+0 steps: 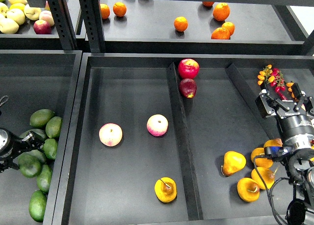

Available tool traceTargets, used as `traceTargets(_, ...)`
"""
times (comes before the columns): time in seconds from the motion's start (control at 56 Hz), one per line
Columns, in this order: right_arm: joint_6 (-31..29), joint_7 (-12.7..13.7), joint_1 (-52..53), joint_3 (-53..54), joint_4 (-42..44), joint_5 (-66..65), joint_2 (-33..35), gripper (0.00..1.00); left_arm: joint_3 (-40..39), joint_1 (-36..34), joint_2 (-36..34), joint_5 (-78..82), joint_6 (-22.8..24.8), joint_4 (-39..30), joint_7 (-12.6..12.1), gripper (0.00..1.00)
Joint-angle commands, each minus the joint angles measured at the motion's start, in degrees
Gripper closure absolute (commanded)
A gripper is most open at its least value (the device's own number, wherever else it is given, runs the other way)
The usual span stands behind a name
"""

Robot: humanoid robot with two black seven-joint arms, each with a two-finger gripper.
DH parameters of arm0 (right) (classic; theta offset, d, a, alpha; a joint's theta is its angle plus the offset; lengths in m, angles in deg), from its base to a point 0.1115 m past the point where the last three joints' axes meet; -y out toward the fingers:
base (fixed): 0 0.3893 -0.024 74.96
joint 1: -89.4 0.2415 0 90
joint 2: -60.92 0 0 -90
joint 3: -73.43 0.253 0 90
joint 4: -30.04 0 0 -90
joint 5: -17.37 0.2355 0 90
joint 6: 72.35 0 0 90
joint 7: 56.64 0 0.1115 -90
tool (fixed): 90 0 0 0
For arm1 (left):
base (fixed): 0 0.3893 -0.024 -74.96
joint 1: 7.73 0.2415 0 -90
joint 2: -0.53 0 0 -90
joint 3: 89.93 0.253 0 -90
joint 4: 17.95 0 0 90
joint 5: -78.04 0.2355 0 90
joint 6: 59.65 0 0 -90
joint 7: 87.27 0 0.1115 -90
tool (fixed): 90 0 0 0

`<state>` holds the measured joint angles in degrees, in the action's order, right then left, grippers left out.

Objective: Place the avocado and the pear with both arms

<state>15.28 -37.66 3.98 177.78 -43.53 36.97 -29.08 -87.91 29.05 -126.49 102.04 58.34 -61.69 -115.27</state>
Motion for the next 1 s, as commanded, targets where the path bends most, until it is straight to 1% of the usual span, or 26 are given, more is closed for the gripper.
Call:
traceTargets(0.0,0.00,0.00,-0.10,-0.37,0.01,0.00,0.00,0.00,-1.14,-0.40,-2.27,-0.10,0.01,-0.38,0.00,0.02)
traceTargets(0.107,0.00,0.00,-0.19,-0.64,-0.08,0.00,0.00,0.00,-3.07,-0.57,-4.02,-0.71,0.01,-0.38,0.00,0.01)
traceTargets(0.125,0.00,0.00,-0.19,-0.72,-0.08,0.00,0.00,0.00,-5.17,-0.40,-5.24,-0.71,0.01,-0.47,0.00,0.01)
traceTargets(0.268,0.00,0.18,-0.71,-1.25,-0.08,-0.09,0.00,0.00,-10.54,-0.14,-7.01,-2.99,0.01,-0.29,0.00,0.01)
traceTargets(0.464,-0.52,0.18,-2.56,-3.27,-0.08,-0.09,0.00,0.00,-17.66,0.22,-7.36,-11.69,0.01,0.85,0.00,0.01)
traceTargets(0.714,-2.55,0.26,-4.76,-5.38,-0.26,-0.18,0.00,0.00,-24.87,0.83,-7.19,-21.44,0.01,-0.12,0.00,0.01)
traceTargets(0.785,-2.99,0.35,-4.76,-5.65,-0.35,-0.17,0.00,0.00,-27.86,2.15,-7.10,-23.73,0.01,-0.56,0.00,0.01)
traceTargets(0.981,-3.16,0.53,-4.84,-7.93,-0.43,-0.26,0.00,0.00,-41.39,9.35,-5.26,-29.71,0.01,-0.91,0.00,0.02)
